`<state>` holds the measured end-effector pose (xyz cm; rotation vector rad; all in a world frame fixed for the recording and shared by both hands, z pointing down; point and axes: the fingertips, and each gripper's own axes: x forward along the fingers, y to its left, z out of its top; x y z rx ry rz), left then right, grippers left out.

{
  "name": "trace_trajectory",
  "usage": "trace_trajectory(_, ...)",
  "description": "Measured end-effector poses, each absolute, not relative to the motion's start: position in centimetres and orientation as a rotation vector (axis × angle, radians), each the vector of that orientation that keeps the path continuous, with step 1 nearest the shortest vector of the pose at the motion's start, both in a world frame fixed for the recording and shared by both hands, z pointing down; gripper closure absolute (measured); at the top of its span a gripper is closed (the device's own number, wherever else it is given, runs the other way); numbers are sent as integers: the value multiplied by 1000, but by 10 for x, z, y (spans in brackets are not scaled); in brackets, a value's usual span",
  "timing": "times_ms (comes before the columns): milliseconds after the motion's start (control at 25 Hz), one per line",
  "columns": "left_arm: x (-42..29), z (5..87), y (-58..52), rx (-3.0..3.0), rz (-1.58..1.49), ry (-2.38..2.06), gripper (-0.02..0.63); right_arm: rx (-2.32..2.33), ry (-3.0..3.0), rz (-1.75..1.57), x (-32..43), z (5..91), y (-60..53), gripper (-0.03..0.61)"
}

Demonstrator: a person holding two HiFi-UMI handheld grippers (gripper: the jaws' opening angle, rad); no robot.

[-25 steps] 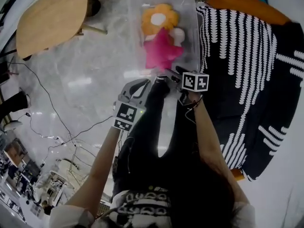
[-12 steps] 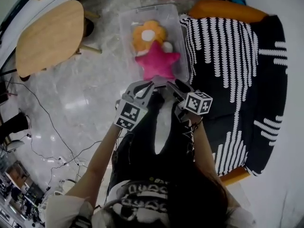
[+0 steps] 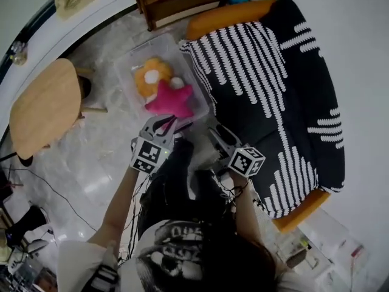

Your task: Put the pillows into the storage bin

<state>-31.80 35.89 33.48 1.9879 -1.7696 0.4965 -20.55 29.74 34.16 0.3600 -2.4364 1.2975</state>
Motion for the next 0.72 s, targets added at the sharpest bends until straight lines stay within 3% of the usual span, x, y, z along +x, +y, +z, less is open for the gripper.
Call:
trace_trajectory(360, -209, 297, 296, 2241, 452, -1612, 601, 673, -2516, 1322, -89, 299, 288, 351)
trace_trajectory(720, -53, 261, 343, 2470, 510, -1403, 601, 874, -2604, 1301, 41, 269, 343, 354)
